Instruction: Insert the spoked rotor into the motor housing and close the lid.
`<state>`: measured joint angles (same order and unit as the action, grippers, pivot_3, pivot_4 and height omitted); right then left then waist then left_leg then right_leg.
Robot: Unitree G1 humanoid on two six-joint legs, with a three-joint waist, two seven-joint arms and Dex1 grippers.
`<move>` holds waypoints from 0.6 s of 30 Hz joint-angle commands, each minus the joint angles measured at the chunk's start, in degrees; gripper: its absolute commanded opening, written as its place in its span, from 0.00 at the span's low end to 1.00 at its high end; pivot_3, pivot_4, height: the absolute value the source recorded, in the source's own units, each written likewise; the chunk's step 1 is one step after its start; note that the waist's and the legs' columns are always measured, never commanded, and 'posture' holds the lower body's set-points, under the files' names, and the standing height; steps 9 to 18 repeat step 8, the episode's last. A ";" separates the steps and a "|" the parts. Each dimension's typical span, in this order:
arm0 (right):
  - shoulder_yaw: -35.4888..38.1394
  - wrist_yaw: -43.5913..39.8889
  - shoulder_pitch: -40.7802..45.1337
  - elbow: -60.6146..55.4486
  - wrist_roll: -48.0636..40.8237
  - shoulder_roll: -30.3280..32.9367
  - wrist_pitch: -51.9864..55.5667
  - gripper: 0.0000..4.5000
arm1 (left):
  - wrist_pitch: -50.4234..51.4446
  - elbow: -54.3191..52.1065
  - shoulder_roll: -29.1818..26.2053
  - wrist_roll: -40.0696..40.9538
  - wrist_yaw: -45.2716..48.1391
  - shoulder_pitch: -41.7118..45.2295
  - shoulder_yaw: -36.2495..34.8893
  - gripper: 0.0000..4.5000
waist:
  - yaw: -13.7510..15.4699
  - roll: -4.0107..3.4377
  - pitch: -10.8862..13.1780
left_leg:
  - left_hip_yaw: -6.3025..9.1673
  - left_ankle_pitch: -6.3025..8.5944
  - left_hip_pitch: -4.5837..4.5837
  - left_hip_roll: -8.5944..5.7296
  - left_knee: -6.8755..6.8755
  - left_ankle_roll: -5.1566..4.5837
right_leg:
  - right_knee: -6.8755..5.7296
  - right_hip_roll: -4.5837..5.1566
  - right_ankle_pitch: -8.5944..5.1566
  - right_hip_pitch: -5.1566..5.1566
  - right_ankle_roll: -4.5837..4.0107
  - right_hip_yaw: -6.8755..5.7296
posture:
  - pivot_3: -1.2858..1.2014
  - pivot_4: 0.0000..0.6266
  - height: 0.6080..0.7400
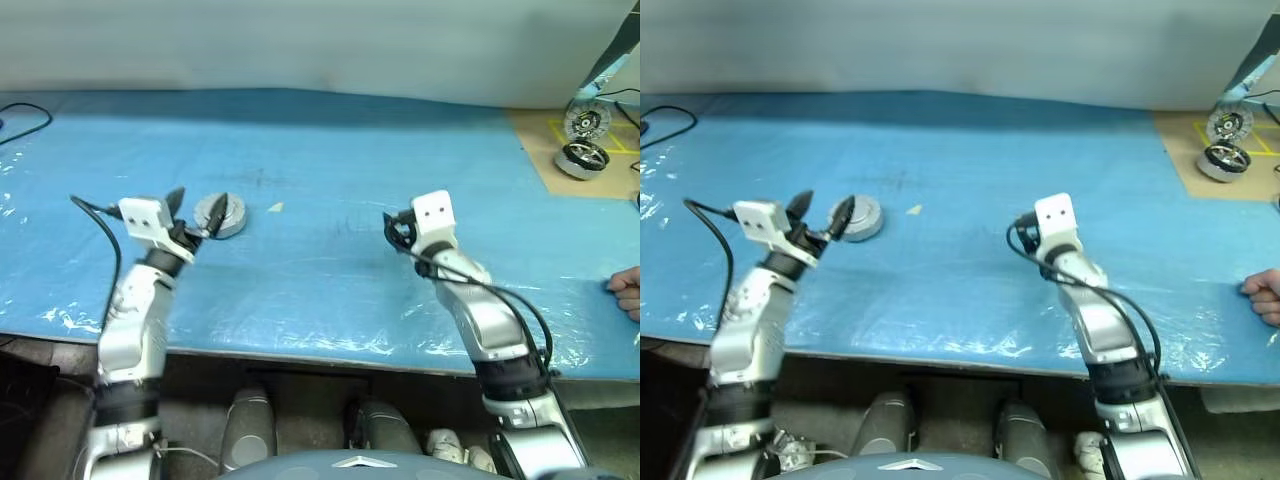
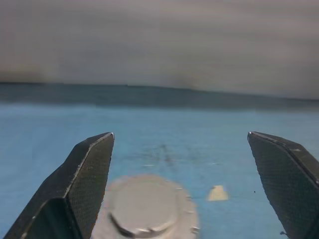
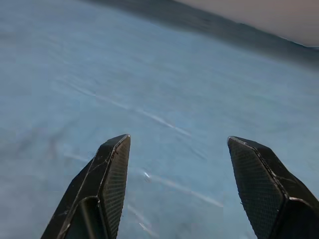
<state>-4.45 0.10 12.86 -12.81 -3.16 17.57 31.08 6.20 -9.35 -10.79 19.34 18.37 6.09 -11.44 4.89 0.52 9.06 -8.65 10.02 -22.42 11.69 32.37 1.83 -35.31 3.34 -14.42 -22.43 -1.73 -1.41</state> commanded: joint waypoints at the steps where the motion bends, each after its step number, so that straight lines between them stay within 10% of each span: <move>1: 0.82 2.28 -4.19 -6.30 4.75 0.38 -2.87 0.73 | -1.31 -4.17 1.59 -2.98 -3.29 -3.98 1.52 1.00 | -0.63 -0.01 0.00 | 0.00 0.00 0.07 0.00 -0.03 0.00 | 0.00 -0.04 -0.01 0.02 0.01 0.01 | 0.52 0.24 1.00; 18: 0.31 5.71 -11.00 -6.96 8.50 -4.61 -3.46 0.73 | 2.58 -4.08 -1.28 -1.72 -2.33 -4.25 0.72 1.00 | -1.01 -0.03 0.02 | -0.02 0.01 0.39 -0.02 -0.12 -0.02 | 0.30 -0.03 -0.24 0.23 0.44 0.19 | 0.52 0.24 1.00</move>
